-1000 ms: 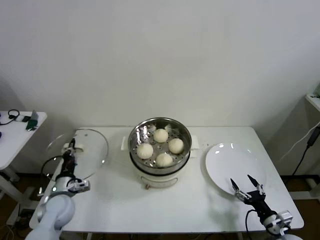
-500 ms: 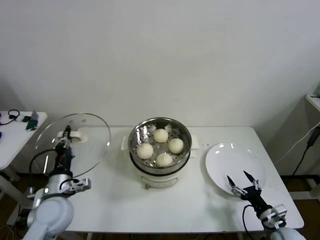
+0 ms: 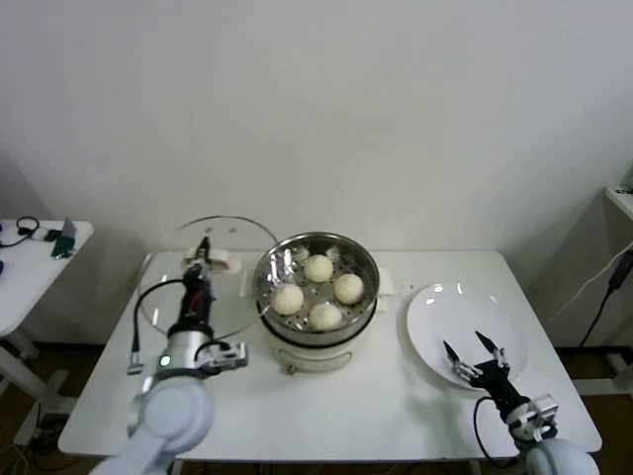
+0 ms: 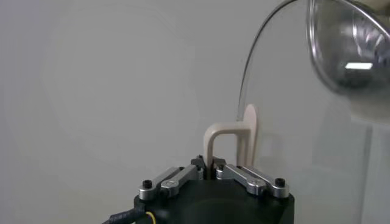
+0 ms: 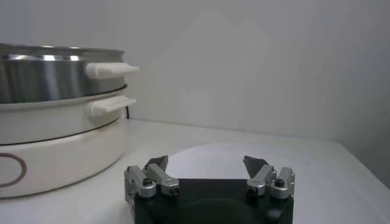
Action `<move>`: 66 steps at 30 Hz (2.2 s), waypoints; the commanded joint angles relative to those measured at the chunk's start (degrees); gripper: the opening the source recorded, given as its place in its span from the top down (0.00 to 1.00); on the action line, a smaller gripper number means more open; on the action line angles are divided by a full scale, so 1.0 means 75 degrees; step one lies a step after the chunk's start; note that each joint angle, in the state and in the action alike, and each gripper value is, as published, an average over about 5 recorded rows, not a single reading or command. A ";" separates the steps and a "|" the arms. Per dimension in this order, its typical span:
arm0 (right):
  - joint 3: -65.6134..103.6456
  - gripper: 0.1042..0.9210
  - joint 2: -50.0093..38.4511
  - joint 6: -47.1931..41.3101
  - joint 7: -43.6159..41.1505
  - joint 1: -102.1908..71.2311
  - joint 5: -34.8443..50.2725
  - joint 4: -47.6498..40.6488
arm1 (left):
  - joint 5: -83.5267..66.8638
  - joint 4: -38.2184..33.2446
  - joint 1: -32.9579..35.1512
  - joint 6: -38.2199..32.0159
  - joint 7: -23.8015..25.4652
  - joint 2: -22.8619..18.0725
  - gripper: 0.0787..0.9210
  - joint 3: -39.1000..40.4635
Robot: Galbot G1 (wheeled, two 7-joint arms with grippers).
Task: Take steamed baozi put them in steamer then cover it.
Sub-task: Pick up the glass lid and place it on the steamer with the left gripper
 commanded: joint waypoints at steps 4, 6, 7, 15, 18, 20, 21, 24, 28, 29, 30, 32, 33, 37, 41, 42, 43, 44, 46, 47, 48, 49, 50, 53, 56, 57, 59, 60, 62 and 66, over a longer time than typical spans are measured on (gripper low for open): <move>0.0205 0.12 -0.0041 0.0085 -0.0061 -0.0019 -0.0013 -0.0119 | 0.1154 0.1486 -0.2052 0.0629 0.1105 -0.2140 0.92 0.2157; 0.0268 0.12 -0.0046 0.0111 -0.0088 -0.0050 0.0005 -0.0119 | 0.1071 0.1764 -0.2228 0.0783 0.1120 -0.2319 0.92 0.2320; 0.0295 0.12 -0.0047 0.0129 -0.0099 -0.0063 0.0012 -0.0122 | 0.1033 0.1870 -0.2299 0.0847 0.1119 -0.2370 0.92 0.2385; 0.0501 0.12 -0.0020 0.0220 -0.0171 -0.0189 0.0120 -0.0169 | 0.0983 0.2610 -0.2631 0.1132 0.1043 -0.2739 0.92 0.2682; 0.0559 0.12 -0.0012 0.0233 -0.0191 -0.0213 0.0155 -0.0191 | 0.1109 0.2767 -0.2614 0.1132 0.1036 -0.2924 0.92 0.2698; 0.0588 0.12 -0.0005 0.0246 -0.0203 -0.0225 0.0158 -0.0199 | 0.1194 0.2865 -0.2595 0.1132 0.1025 -0.3034 0.92 0.2712; 0.0598 0.12 0.0000 0.0250 -0.0206 -0.0232 0.0161 -0.0201 | 0.1237 0.2909 -0.2588 0.1132 0.1019 -0.3082 0.92 0.2720; 0.0623 0.12 0.0015 0.0266 -0.0221 -0.0256 0.0162 -0.0206 | 0.1350 0.3025 -0.2577 0.1132 0.1007 -0.3178 0.92 0.2736; 0.0655 0.12 0.0027 0.0289 -0.0241 -0.0287 0.0164 -0.0213 | 0.1400 0.3137 -0.2600 0.1132 0.0969 -0.3175 0.92 0.2734; 0.0666 0.12 0.0027 0.0293 -0.0246 -0.0292 0.0165 -0.0218 | 0.1396 0.3157 -0.2608 0.1132 0.0961 -0.3158 0.92 0.2729; 0.0678 0.12 0.0027 0.0299 -0.0250 -0.0296 0.0167 -0.0226 | 0.1390 0.3175 -0.2612 0.1132 0.0957 -0.3139 0.92 0.2725; 0.0693 0.12 0.0026 0.0307 -0.0259 -0.0298 0.0167 -0.0242 | 0.1377 0.3199 -0.2611 0.1132 0.0961 -0.3105 0.92 0.2720; 0.0698 0.12 0.0027 0.0311 -0.0263 -0.0296 0.0167 -0.0250 | 0.1372 0.3214 -0.2606 0.1132 0.0963 -0.3091 0.92 0.2721; 0.0700 0.12 0.0050 0.0323 -0.0275 -0.0282 0.0166 -0.0269 | 0.1384 0.3299 -0.2592 0.1132 0.0963 -0.3071 0.92 0.2740; 0.0708 0.12 0.0078 0.0333 -0.0294 -0.0277 0.0161 -0.0284 | 0.1394 0.3344 -0.2590 0.1132 0.0949 -0.3038 0.92 0.2745; 0.0710 0.12 0.0079 0.0336 -0.0300 -0.0277 0.0160 -0.0288 | 0.1394 0.3346 -0.2588 0.1132 0.0946 -0.3023 0.92 0.2743; 0.0715 0.12 0.0079 0.0338 -0.0305 -0.0278 0.0159 -0.0293 | 0.1392 0.3347 -0.2585 0.1132 0.0944 -0.3007 0.92 0.2739; 0.0718 0.12 0.0077 0.0340 -0.0310 -0.0278 0.0158 -0.0297 | 0.1389 0.3346 -0.2583 0.1132 0.0946 -0.2986 0.92 0.2734; 0.0725 0.12 0.0073 0.0344 -0.0316 -0.0277 0.0158 -0.0304 | 0.1383 0.3347 -0.2576 0.1132 0.0943 -0.2947 0.92 0.2721; 0.0729 0.12 0.0071 0.0345 -0.0319 -0.0276 0.0159 -0.0307 | 0.1373 0.3349 -0.2572 0.1132 0.0943 -0.2930 0.92 0.2713; 0.0731 0.12 0.0071 0.0345 -0.0321 -0.0274 0.0159 -0.0310 | 0.1361 0.3351 -0.2569 0.1132 0.0941 -0.2914 0.92 0.2708; 0.0734 0.12 0.0072 0.0346 -0.0322 -0.0272 0.0159 -0.0314 | 0.1351 0.3354 -0.2566 0.1132 0.0939 -0.2904 0.92 0.2704; 0.0736 0.12 0.0075 0.0347 -0.0323 -0.0269 0.0159 -0.0318 | 0.1343 0.3357 -0.2561 0.1132 0.0938 -0.2898 0.92 0.2702; 0.0739 0.12 0.0084 0.0349 -0.0328 -0.0264 0.0158 -0.0323 | 0.1343 0.3368 -0.2545 0.1132 0.0939 -0.2893 0.92 0.2702; 0.0739 0.12 0.0095 0.0350 -0.0335 -0.0258 0.0155 -0.0322 | 0.1342 0.3394 -0.2540 0.1132 0.0935 -0.2886 0.92 0.2700; 0.0740 0.12 0.0100 0.0351 -0.0337 -0.0255 0.0154 -0.0323 | 0.1334 0.3404 -0.2542 0.1132 0.0930 -0.2883 0.92 0.2699; 0.0740 0.12 0.0110 0.0353 -0.0341 -0.0248 0.0151 -0.0328 | 0.1315 0.3420 -0.2548 0.1132 0.0918 -0.2880 0.92 0.2701; 0.0741 0.12 0.0116 0.0355 -0.0343 -0.0245 0.0149 -0.0333 | 0.1307 0.3428 -0.2552 0.1132 0.0911 -0.2879 0.92 0.2703; 0.0745 0.12 0.0126 0.0359 -0.0348 -0.0241 0.0148 -0.0341 | 0.1300 0.3446 -0.2552 0.1132 0.0902 -0.2877 0.92 0.2706; 0.0767 0.12 0.0130 0.0364 -0.0360 -0.0240 0.0146 -0.0352 | 0.1287 0.3469 -0.2533 0.1132 0.0897 -0.2845 0.92 0.2706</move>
